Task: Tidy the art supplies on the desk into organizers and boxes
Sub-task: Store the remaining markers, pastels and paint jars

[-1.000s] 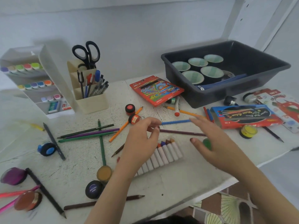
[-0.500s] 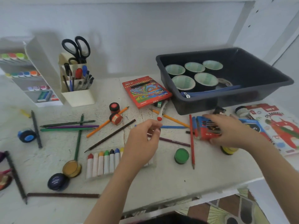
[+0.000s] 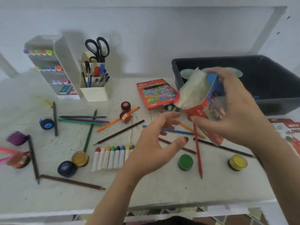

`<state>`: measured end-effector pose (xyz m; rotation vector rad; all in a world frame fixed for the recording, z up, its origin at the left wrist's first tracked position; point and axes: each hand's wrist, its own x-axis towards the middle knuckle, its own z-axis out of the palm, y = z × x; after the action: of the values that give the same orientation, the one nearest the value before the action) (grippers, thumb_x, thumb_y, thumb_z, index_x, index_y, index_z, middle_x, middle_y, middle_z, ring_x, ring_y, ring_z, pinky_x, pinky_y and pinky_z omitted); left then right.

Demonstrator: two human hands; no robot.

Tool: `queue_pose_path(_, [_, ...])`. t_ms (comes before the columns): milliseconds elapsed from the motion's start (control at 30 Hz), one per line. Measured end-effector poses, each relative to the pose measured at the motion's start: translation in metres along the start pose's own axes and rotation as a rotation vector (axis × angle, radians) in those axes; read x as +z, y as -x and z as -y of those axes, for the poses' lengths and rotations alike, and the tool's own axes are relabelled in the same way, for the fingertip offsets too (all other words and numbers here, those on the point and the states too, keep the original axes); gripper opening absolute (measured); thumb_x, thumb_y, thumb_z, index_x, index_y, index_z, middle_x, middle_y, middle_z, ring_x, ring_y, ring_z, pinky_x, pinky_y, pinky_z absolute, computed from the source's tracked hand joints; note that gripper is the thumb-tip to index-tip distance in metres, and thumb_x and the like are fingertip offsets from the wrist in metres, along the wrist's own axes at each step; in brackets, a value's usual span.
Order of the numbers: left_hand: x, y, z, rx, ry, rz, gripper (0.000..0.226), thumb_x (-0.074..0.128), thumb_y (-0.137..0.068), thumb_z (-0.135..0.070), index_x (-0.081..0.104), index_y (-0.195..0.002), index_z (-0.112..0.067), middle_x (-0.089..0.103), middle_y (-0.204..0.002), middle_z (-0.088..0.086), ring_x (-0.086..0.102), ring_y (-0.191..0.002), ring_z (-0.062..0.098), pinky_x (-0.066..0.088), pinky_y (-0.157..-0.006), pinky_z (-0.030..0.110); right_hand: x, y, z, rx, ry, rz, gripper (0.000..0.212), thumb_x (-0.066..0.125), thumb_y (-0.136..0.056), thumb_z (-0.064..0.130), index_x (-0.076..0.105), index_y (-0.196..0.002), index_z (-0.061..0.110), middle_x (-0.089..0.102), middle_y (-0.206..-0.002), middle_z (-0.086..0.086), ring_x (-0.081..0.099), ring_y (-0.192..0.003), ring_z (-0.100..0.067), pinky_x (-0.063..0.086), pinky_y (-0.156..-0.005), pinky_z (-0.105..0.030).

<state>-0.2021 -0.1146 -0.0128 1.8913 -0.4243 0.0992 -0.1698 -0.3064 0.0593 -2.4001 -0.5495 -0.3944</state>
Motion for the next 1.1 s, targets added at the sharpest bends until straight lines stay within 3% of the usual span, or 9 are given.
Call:
queue_pose_path(100, [-0.002, -0.004, -0.015, 0.132, -0.013, -0.033, 0.055, 0.065, -0.083, -0.041, 0.035, -0.129, -0.046, 0.053, -0.12, -0.027, 0.051, -0.114, -0.004, 0.039, -0.088, 0.007, 0.011, -0.015, 0.03, -0.04, -0.399, -0.216, 0.076, 0.076, -0.067, 0.047, 0.032, -0.125, 0.024, 0.054, -0.113, 0.011, 0.058, -0.103, -0.002, 0.05, -0.084, -0.018])
queue_pose_path(233, [-0.025, -0.014, -0.019, 0.069, 0.08, -0.176, 0.034, 0.058, -0.09, -0.02, 0.043, -0.116, -0.035, 0.059, -0.108, -0.024, 0.06, -0.101, -0.004, 0.052, -0.074, 0.012, 0.031, -0.031, 0.055, 0.011, -0.747, -0.338, 0.033, 0.065, -0.087, 0.016, 0.041, -0.11, 0.012, 0.062, -0.103, -0.009, 0.065, -0.093, -0.018, 0.056, -0.08, -0.04])
queue_pose_path(333, [-0.056, -0.014, -0.012, 0.04, 0.035, -0.234, 0.037, 0.052, -0.091, -0.019, 0.04, -0.124, -0.029, 0.062, -0.107, -0.014, 0.063, -0.1, 0.002, 0.056, -0.075, 0.021, 0.047, -0.036, 0.063, 0.102, -0.891, -0.291, 0.017, 0.059, -0.091, 0.009, 0.047, -0.103, 0.011, 0.067, -0.096, -0.006, 0.068, -0.09, -0.017, 0.057, -0.075, -0.034])
queue_pose_path(467, [-0.096, -0.006, -0.002, 0.067, -0.201, -0.338, 0.042, 0.054, -0.091, -0.014, 0.04, -0.127, -0.032, 0.061, -0.105, -0.013, 0.062, -0.099, 0.005, 0.057, -0.076, 0.028, 0.069, -0.038, 0.072, 0.28, -0.982, -0.205, 0.014, 0.06, -0.089, 0.009, 0.05, -0.098, 0.012, 0.074, -0.085, -0.001, 0.071, -0.078, -0.016, 0.057, -0.061, -0.027])
queue_pose_path(633, [-0.117, 0.005, 0.008, 0.009, -0.712, -0.201, 0.099, 0.058, -0.065, -0.075, 0.021, -0.144, -0.029, 0.042, -0.129, -0.013, 0.034, -0.109, -0.003, 0.032, -0.096, 0.027, 0.097, -0.038, 0.08, 0.491, -1.144, -0.094, 0.02, 0.063, -0.087, 0.014, 0.053, -0.105, 0.016, 0.073, -0.087, -0.003, 0.072, -0.078, -0.019, 0.054, -0.055, -0.023])
queue_pose_path(733, [-0.127, 0.01, 0.015, -0.021, -0.676, -0.16, 0.095, 0.069, -0.063, -0.062, 0.026, -0.14, -0.027, 0.04, -0.123, -0.014, 0.034, -0.107, -0.005, 0.033, -0.089, 0.018, 0.11, -0.033, 0.077, 0.468, -1.172, 0.035, 0.034, 0.068, -0.082, 0.028, 0.053, -0.111, 0.018, 0.073, -0.091, 0.0, 0.072, -0.082, -0.018, 0.055, -0.059, -0.023])
queue_pose_path(800, [-0.143, 0.013, 0.021, -0.064, -0.604, -0.118, 0.089, 0.077, -0.061, -0.049, 0.031, -0.135, -0.029, 0.038, -0.114, -0.018, 0.037, -0.104, -0.003, 0.035, -0.083, 0.014, 0.118, -0.028, 0.071, 0.347, -1.01, 0.238, 0.048, 0.072, -0.074, 0.046, 0.051, -0.114, 0.027, 0.071, -0.1, 0.008, 0.069, -0.09, -0.011, 0.056, -0.066, -0.022])
queue_pose_path(933, [-0.171, 0.021, 0.029, -0.129, -0.643, -0.054, 0.087, 0.082, -0.056, -0.048, 0.033, -0.126, -0.037, 0.035, -0.104, -0.028, 0.04, -0.101, -0.004, 0.038, -0.081, 0.014, 0.141, -0.014, 0.049, 0.044, -0.051, 0.71, 0.074, 0.061, -0.066, 0.072, 0.038, -0.131, 0.045, 0.047, -0.132, 0.025, 0.042, -0.118, 0.007, 0.039, -0.099, -0.021])
queue_pose_path(1100, [-0.19, 0.034, 0.037, -0.17, -0.688, 0.021, 0.088, 0.081, -0.052, -0.05, 0.035, -0.125, -0.037, 0.039, -0.107, -0.024, 0.04, -0.102, -0.006, 0.034, -0.078, 0.01, 0.171, 0.01, 0.036, -0.133, 0.236, 0.719, 0.094, 0.054, -0.066, 0.078, 0.03, -0.144, 0.032, 0.017, -0.155, 0.007, 0.012, -0.139, -0.01, 0.003, -0.106, -0.023])
